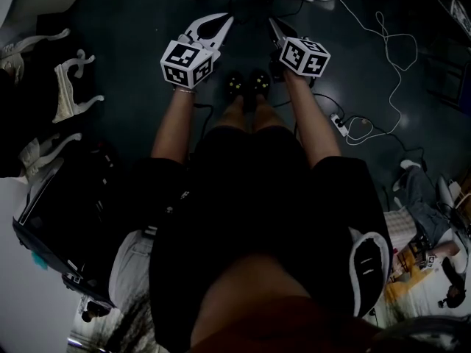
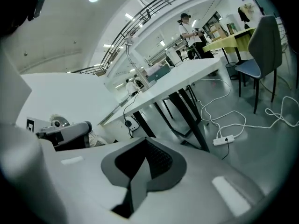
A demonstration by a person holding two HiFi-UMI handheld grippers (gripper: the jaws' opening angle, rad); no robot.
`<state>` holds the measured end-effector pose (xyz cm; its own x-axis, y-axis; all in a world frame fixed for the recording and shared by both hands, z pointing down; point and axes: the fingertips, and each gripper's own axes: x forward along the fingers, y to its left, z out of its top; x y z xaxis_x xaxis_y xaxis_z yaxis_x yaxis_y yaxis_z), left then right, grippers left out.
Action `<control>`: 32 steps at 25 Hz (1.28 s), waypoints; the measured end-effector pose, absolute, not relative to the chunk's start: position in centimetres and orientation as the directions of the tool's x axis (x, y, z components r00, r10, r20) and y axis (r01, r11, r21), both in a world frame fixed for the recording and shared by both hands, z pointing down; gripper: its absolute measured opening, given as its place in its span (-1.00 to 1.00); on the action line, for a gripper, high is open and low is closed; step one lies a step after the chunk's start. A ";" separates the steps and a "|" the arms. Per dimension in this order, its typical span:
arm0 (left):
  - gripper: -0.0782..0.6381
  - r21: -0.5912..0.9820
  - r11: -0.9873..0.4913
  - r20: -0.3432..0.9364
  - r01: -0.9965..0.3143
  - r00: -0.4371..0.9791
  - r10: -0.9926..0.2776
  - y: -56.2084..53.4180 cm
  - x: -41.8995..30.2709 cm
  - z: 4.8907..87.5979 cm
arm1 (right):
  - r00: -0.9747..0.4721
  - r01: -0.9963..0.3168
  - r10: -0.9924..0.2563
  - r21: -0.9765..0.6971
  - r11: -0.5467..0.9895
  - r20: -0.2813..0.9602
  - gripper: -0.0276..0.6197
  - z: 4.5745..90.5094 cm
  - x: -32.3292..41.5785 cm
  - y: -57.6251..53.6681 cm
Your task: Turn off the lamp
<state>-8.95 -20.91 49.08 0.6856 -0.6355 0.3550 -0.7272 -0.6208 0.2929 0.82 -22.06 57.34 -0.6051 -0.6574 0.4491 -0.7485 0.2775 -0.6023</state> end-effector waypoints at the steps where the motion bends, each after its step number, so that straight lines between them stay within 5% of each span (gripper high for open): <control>1: -0.77 0.294 -0.624 0.348 -0.724 0.689 -0.636 -21.0 -8.9 48.7 | -0.608 -0.744 -0.664 -0.605 0.284 0.436 -0.91 56.7 0.8 -22.1; 32: -0.76 0.240 -0.755 0.239 -0.610 0.791 -0.564 -19.7 -5.3 38.7 | -0.723 -0.644 -0.663 -0.540 0.543 0.196 -0.91 40.7 -2.0 -20.4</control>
